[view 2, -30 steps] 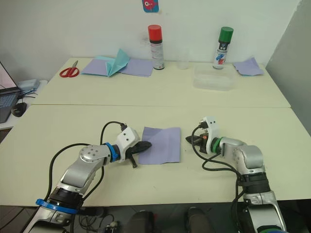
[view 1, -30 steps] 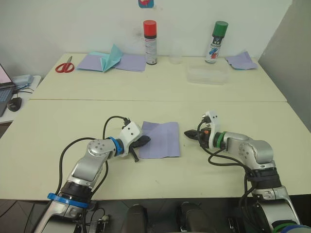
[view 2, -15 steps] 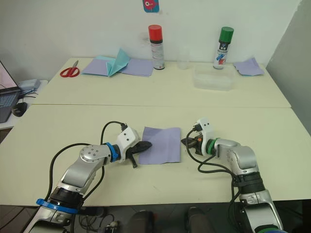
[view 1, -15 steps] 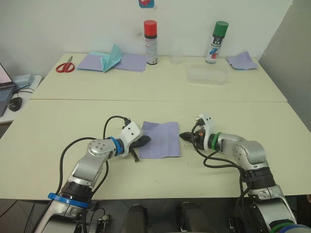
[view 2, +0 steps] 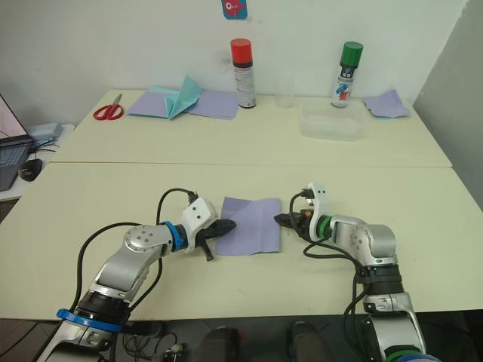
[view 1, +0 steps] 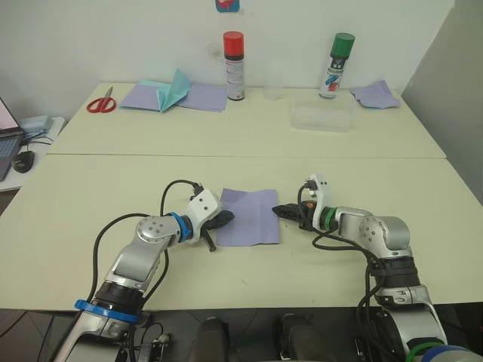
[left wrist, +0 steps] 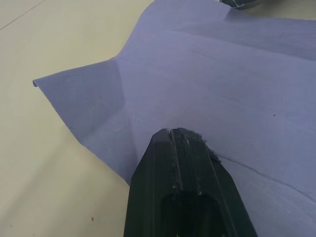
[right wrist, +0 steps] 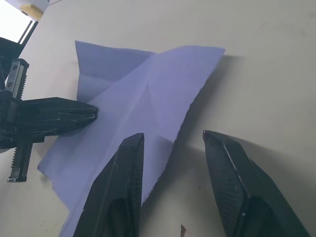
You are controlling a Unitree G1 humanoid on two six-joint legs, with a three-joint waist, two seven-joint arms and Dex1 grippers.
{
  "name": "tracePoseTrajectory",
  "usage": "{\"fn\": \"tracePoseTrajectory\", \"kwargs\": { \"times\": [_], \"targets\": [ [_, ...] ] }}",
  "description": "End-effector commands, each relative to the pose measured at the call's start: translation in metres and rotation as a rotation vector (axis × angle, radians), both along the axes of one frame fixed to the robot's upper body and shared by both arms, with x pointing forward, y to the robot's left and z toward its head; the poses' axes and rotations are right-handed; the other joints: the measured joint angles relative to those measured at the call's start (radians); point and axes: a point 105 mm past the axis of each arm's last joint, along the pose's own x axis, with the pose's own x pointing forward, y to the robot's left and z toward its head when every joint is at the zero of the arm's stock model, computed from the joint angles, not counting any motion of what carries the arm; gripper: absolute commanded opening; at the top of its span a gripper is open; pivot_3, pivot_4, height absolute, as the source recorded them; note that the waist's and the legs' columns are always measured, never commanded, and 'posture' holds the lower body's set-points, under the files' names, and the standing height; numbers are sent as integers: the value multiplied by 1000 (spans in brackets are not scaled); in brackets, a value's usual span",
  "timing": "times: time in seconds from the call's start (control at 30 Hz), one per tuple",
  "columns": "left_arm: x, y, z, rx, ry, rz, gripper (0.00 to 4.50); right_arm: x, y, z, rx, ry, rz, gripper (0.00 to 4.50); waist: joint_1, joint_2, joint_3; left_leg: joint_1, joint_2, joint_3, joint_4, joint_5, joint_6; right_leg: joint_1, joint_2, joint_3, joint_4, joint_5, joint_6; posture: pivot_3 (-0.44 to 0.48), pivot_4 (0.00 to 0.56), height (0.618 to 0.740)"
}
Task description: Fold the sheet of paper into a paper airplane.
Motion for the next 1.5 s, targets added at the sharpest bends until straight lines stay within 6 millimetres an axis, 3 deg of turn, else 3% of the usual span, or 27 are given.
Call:
{"fn": "tracePoseTrajectory", "kwargs": {
  "times": [0.03,0.23,0.33,0.47,0.7,0.93,1.27,1.5],
  "targets": [
    [-7,-1,-19,25,71,-7,0,3,7,14,63,-5,6,1940,0,0,0,0,0,0,0,0,0,0,0,0,0,0,0,0,150,740],
    [-6,-2,-19,26,69,-4,0,3,13,26,143,12,12,1940,0,0,0,0,0,0,0,0,0,0,0,0,0,0,0,0,150,740],
    [-5,-2,-19,26,67,-4,0,3,14,29,159,18,13,1362,0,0,0,0,0,0,0,0,0,0,0,0,0,0,0,0,150,740],
    [-4,-3,-19,24,66,-4,0,3,15,30,165,24,17,33,0,0,0,0,0,0,0,0,0,0,0,0,0,0,0,0,150,740],
    [-4,-2,-18,29,66,-3,0,3,23,36,221,40,16,33,0,0,0,0,0,0,0,0,0,0,0,0,0,0,0,0,150,740],
    [-3,-2,-19,30,68,-6,0,6,47,40,286,70,17,33,0,0,0,0,1,-1,0,0,0,0,0,-1,0,0,0,0,150,740],
    [-4,2,-21,36,87,0,0,7,70,18,233,109,21,33,0,1,0,-1,1,-1,0,0,0,-1,-1,-1,0,0,0,0,150,740],
    [-6,11,-22,37,102,30,0,7,79,14,240,115,21,33,-5,1,0,0,1,-1,-1,0,0,-1,-1,0,0,0,0,0,150,740]
  ]
}}
